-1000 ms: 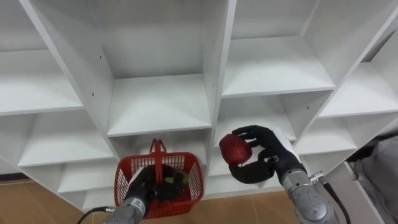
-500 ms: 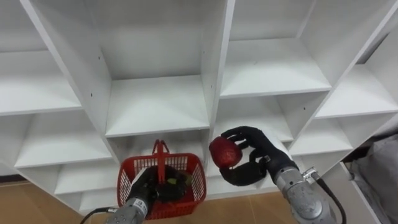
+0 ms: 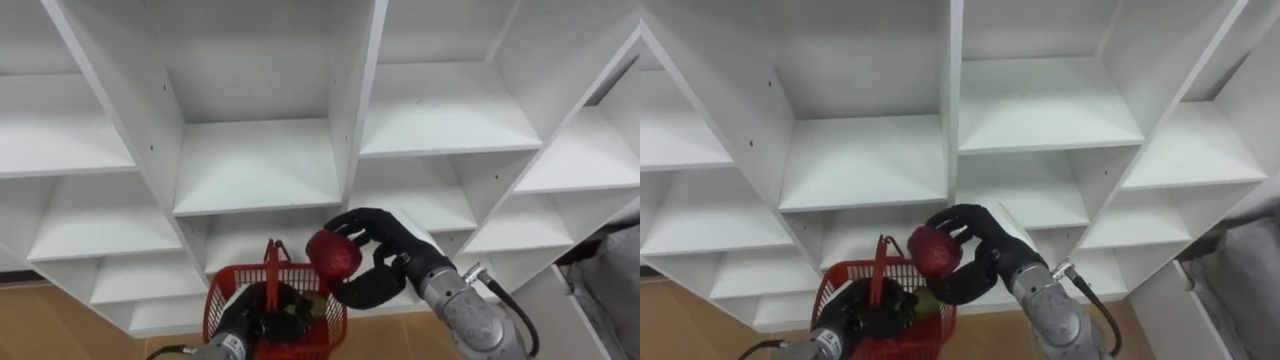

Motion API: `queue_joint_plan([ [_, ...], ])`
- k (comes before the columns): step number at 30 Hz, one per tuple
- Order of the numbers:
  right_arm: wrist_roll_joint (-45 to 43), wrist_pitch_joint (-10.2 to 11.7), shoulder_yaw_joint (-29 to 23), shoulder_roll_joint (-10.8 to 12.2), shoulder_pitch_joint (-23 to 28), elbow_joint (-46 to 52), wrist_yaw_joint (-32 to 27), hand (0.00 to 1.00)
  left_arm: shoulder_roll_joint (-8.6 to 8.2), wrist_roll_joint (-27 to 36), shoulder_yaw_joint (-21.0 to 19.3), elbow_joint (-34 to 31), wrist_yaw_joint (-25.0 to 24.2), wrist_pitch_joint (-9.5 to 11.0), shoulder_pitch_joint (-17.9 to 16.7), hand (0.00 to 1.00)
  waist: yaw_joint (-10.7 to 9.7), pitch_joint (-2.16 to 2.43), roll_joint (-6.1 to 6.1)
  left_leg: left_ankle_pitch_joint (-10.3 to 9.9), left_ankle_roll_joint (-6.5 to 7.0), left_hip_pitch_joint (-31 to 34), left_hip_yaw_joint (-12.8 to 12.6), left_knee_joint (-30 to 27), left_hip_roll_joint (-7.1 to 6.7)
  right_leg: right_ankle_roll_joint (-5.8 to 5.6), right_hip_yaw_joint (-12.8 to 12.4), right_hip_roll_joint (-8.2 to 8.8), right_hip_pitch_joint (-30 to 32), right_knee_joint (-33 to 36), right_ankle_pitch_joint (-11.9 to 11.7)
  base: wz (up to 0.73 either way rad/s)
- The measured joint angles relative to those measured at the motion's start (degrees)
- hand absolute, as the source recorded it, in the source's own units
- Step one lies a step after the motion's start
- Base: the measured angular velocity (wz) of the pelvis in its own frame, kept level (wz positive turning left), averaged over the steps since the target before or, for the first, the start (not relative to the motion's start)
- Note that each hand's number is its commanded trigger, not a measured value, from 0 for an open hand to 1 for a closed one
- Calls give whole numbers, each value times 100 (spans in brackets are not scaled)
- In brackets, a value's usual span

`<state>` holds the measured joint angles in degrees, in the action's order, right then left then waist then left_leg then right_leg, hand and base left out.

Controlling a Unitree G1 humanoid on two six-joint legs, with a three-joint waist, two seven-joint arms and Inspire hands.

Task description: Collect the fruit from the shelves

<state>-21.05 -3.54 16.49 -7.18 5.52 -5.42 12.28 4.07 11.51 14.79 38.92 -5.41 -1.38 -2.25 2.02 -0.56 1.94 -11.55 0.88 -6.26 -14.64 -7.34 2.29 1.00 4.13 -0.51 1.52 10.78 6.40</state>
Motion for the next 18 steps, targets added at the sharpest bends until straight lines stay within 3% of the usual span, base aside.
queue_joint_plan([
  [18,-10,-32,35,-16,-3,-31,180,100,19,-229,13,0,-53,-74,0,100,2,-7,11,-1,1,40,-7,-22,0,7,5,21,28,-12,-6,0],
])
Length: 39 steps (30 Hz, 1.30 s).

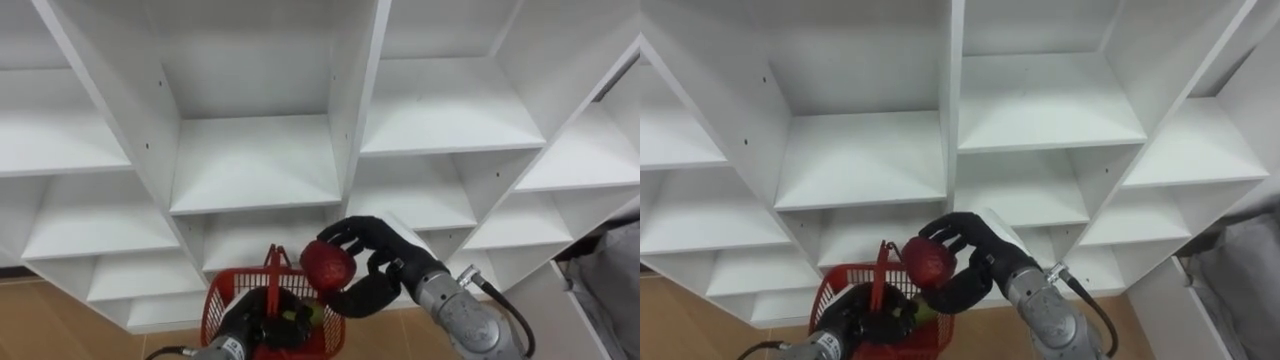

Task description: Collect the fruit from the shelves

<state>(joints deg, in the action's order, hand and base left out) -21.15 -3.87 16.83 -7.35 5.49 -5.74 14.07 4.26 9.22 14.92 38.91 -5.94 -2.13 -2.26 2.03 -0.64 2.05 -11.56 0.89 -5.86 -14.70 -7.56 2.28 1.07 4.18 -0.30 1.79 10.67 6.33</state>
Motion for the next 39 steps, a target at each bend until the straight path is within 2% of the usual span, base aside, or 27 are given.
queue_joint_plan([
  [2,-51,-1,3,4,1,-73,-7,100,-29,-2,0,-5,-5,0,0,100,1,-21,17,0,0,-28,3,-5,0,0,15,5,-30,-1,4,0],
  [7,-182,-3,5,-6,5,-83,-6,100,-32,-38,28,-111,-60,-1,1,100,-1,-40,48,-3,3,-11,40,-2,2,1,55,9,-24,8,3,2],
  [12,-421,-2,6,-4,5,-94,-7,100,-32,-264,53,-132,-106,1,1,100,12,-36,55,-3,2,25,45,-5,1,2,62,7,16,8,3,0],
  [23,-601,-3,113,14,-1,-490,-12,100,-51,-265,114,-216,-257,-4,0,100,33,-11,95,-3,2,23,53,-17,-6,1,57,14,4,-5,6,0],
  [32,-607,-3,117,9,1,-596,-26,100,-43,-254,164,-225,-269,-5,-10,100,158,-11,85,-3,2,-60,89,-19,-2,0,69,10,-115,-28,8,1],
  [39,-626,-3,136,4,1,-598,-46,100,-43,-255,166,-225,-267,-5,-11,100,165,-12,83,-3,2,-66,96,-12,-1,-1,77,6,-126,-22,8,1],
])
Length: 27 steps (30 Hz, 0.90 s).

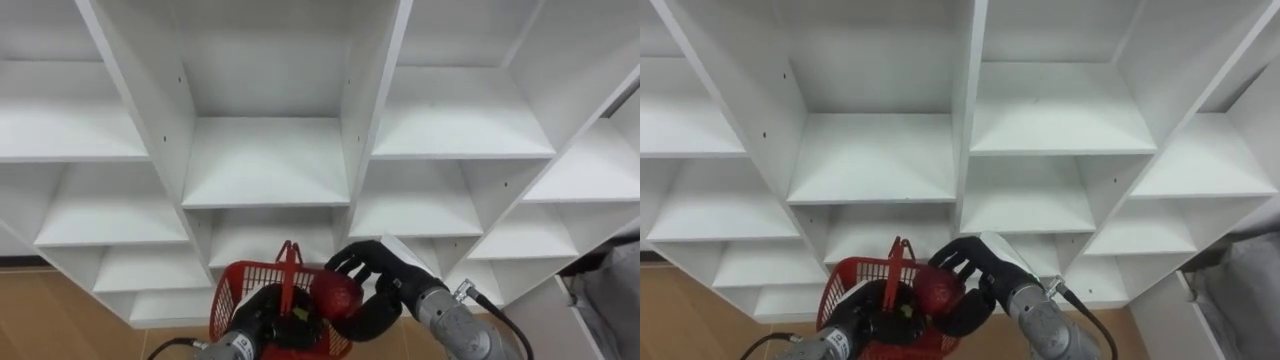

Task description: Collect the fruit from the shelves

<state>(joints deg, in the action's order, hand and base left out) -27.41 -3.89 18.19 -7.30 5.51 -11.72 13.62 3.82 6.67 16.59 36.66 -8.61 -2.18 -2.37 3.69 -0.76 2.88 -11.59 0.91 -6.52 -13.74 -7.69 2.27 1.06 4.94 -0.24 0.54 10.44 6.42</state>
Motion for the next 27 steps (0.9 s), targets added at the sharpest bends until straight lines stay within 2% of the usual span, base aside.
queue_joint_plan([
  [18,-166,5,108,-25,-106,-171,-195,100,26,-1,59,-63,-16,3,0,100,52,0,1,-1,0,-1,87,4,-2,1,136,11,-65,-64,1,2],
  [19,-167,5,108,-26,-107,-174,-205,93,26,-1,59,-64,-43,4,0,100,70,1,2,-1,0,0,108,4,-3,1,144,10,-72,-70,1,7],
  [20,-166,5,108,-25,-107,-174,-215,42,26,-1,60,-64,-60,4,0,100,83,0,2,-1,0,3,122,4,-2,2,150,12,-74,-74,1,6],
  [21,-171,5,108,-25,-107,-175,-216,1,26,-1,60,-63,-65,4,0,100,93,0,3,0,0,4,127,4,-2,2,150,15,-75,-75,1,0],
  [27,-212,5,130,-8,-229,-356,-268,0,21,0,64,-65,-81,4,0,100,120,1,16,0,0,5,147,2,-9,0,158,29,-87,-84,4,0],
])
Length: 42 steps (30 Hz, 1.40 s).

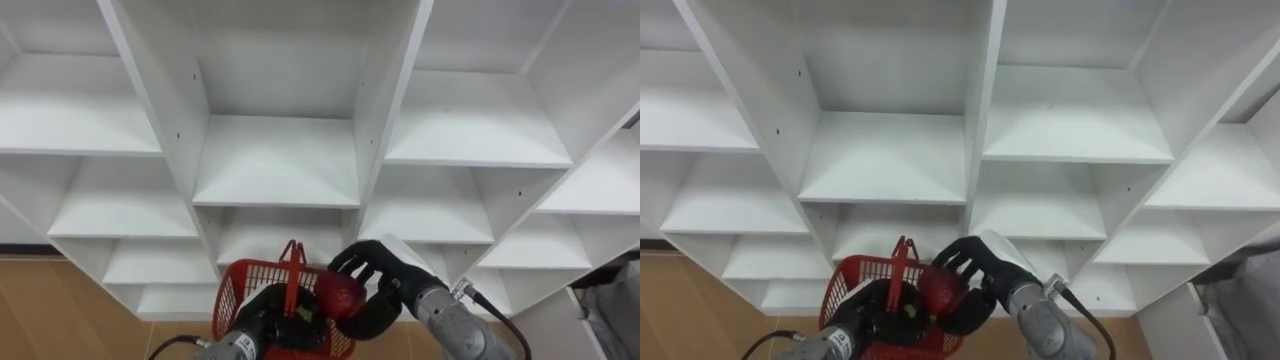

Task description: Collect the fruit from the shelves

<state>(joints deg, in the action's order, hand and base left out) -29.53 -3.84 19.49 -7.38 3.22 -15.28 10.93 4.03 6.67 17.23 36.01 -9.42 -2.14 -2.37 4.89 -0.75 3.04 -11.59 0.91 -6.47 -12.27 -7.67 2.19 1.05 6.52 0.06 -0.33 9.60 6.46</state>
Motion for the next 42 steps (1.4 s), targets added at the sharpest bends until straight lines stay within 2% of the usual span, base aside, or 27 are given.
queue_joint_plan([
  [13,3,1,2,4,-12,0,-39,0,0,-1,103,0,17,-10,-15,100,7,-13,73,1,0,-7,10,-8,0,0,5,2,-12,-3,4,0],
  [36,6,2,3,7,-19,0,-39,0,2,-1,100,0,16,-9,-15,100,11,-17,80,1,0,-6,26,-8,0,-1,12,1,-22,-5,5,0],
  [42,731,22,-63,12,14,-6,-293,0,20,56,86,0,24,-9,-42,100,-29,-20,58,1,0,-14,94,-19,0,1,151,26,-70,-7,7,7],
])
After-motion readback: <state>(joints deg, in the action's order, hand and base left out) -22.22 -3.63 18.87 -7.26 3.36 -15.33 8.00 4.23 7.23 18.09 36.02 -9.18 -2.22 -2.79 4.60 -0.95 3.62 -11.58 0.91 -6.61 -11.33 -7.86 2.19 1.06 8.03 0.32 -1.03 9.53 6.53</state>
